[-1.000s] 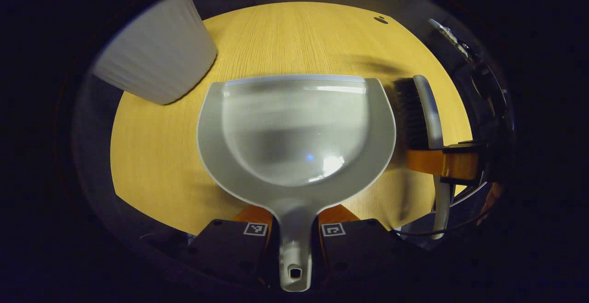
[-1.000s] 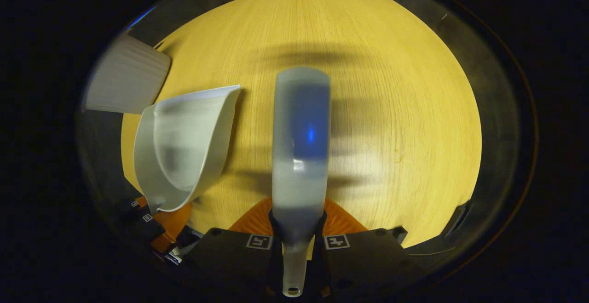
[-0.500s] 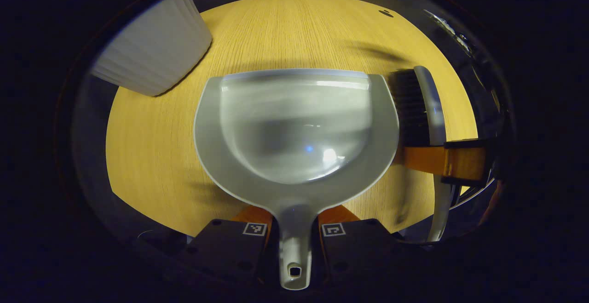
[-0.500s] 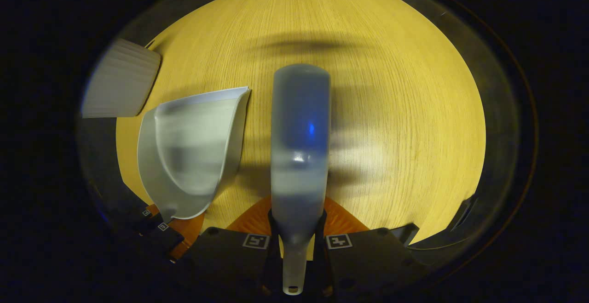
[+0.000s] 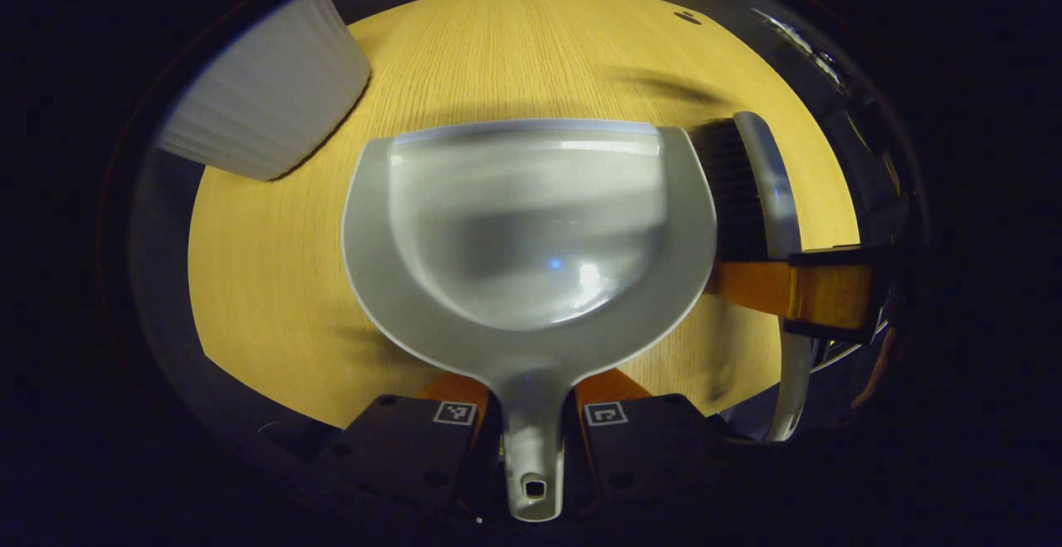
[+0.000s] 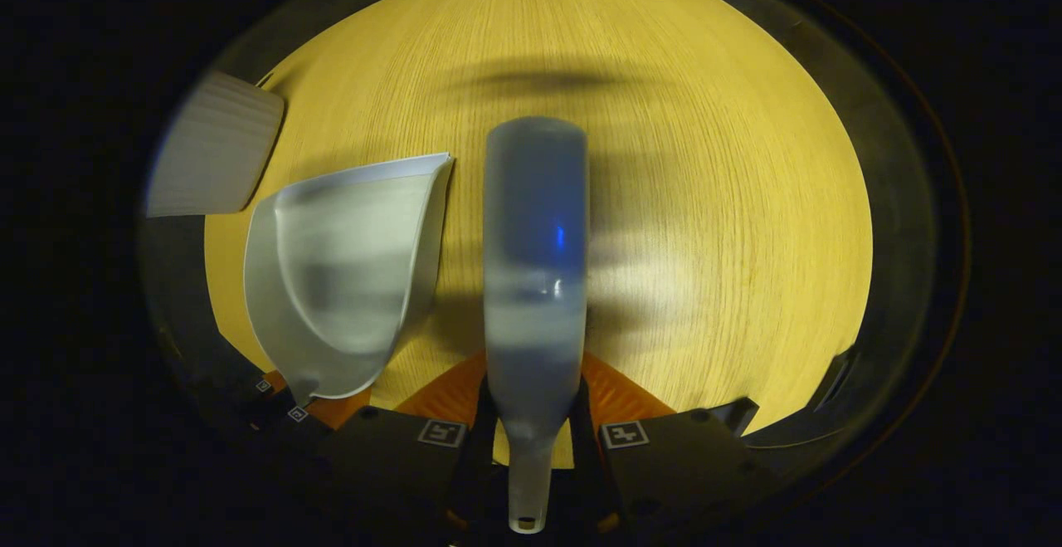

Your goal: Pick up the small broom and dustpan from the desktop, sweep the trash into the dustpan with the broom, and then empty the trash into the garbage bin.

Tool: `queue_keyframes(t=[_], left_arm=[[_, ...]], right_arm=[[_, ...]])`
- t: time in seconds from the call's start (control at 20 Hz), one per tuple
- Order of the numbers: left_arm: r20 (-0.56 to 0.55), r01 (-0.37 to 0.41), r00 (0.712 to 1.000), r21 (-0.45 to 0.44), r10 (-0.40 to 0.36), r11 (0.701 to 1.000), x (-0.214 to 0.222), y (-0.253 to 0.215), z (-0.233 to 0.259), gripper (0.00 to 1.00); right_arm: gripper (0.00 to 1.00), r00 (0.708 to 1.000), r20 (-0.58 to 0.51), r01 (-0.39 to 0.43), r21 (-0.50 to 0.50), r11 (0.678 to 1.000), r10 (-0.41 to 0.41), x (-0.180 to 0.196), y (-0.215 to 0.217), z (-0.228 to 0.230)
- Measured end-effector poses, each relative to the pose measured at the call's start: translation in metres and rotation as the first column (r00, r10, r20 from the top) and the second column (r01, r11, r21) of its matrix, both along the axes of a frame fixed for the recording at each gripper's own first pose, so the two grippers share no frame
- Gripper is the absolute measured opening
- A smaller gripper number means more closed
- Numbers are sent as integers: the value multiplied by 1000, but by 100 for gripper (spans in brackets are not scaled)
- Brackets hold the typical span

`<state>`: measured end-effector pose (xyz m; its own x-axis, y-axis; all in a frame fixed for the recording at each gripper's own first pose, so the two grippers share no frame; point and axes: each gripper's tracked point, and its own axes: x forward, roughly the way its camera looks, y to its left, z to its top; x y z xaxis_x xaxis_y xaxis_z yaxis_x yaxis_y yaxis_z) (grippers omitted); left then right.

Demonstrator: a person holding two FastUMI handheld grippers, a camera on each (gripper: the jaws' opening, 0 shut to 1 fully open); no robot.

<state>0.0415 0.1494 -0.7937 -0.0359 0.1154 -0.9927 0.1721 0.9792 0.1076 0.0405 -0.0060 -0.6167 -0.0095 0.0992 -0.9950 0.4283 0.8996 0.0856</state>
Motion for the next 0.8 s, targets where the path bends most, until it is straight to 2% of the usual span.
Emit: queue_keyframes(t=[0.05, 0.1, 0.15, 0.2, 0.3, 0.35, 0.55, 0.8], left_arm=[[5, 10, 1000, 46, -10, 999, 2, 10, 2, 31], [5, 1, 1000, 59, -2, 998, 2, 15, 2, 56], [4, -16, 1000, 45, 16, 999, 2, 16, 2, 72], [0, -39, 999, 32, 39, 999, 0, 15, 3, 76], [-48, -108, 993, -17, 107, 994, -14, 13, 4, 77], [-42, -113, 993, -26, 112, 993, -15, 15, 3, 77], [-31, -56, 998, -55, 54, 997, -25, 14, 8, 77], [35, 64, 997, -31, -63, 997, -28, 23, 25, 78]], right_arm=[[54, 1000, -9, -4, 8, 1000, 4, -2, 5, 1], [69, 1000, -10, -5, 6, 1000, 5, -3, 8, 2], [84, 1000, -11, -6, -7, 1000, 6, -3, 8, 1], [87, 1000, -16, -14, -19, 1000, 14, -5, 7, 0], [92, 1000, -21, -20, -31, 999, 20, -11, 6, 2], [100, 1000, -16, -22, -32, 999, 21, -11, 6, 3], [100, 1000, 25, 1, -27, 1000, -1, -11, 10, 17], [100, 994, 107, 43, -29, 999, -39, -16, 14, 55]])
